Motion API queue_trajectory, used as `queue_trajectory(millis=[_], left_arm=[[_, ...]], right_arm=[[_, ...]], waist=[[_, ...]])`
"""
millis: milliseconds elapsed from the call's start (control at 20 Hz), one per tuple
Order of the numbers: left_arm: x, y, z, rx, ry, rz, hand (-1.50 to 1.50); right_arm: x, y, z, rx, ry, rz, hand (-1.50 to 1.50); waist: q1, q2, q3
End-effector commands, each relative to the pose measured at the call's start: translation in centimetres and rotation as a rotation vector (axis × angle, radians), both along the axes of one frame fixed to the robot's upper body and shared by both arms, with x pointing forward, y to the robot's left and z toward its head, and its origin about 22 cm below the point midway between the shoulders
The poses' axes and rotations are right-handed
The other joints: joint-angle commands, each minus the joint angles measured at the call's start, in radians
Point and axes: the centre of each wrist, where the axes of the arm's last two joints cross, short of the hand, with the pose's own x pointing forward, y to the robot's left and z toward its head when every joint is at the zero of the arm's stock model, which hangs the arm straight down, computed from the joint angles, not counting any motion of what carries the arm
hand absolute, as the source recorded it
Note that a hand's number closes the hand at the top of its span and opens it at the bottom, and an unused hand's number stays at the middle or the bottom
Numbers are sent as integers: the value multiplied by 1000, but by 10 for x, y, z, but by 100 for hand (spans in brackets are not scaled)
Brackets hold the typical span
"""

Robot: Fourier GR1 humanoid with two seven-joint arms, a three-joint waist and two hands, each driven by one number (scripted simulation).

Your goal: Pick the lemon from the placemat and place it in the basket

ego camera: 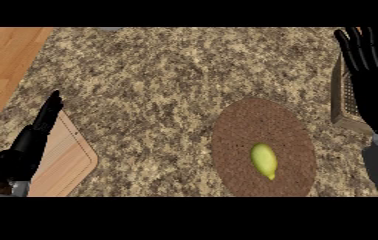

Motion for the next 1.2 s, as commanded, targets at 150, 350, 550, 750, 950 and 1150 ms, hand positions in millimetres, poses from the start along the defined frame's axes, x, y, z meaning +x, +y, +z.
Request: queue_trajectory(millis=[150,350,550,750,950,1150], left_arm=[[-4,-29,-1,-190,-107,92,0],[0,-72,0,-357,-98,45,0],[4,-81,9,-369,-112,42,0],[3,-78,11,-375,-101,49,0],[-6,-71,6,-357,-108,88,0],[-3,-73,18,-360,-133,82,0]], right_arm=[[-70,-6,-69,123,-176,-102,150],[-93,41,-74,27,-396,97,150],[-127,93,-119,-33,-368,-137,-150],[-161,107,-151,-52,-252,-465,-150],[-205,81,-155,-219,-122,-791,-150],[-265,59,-144,-436,38,-905,-150]], waist=[[-85,-15,-16],[-89,-20,-17],[-76,-12,-20],[-86,-9,-20],[-100,-9,-23],[-103,-7,-26]])
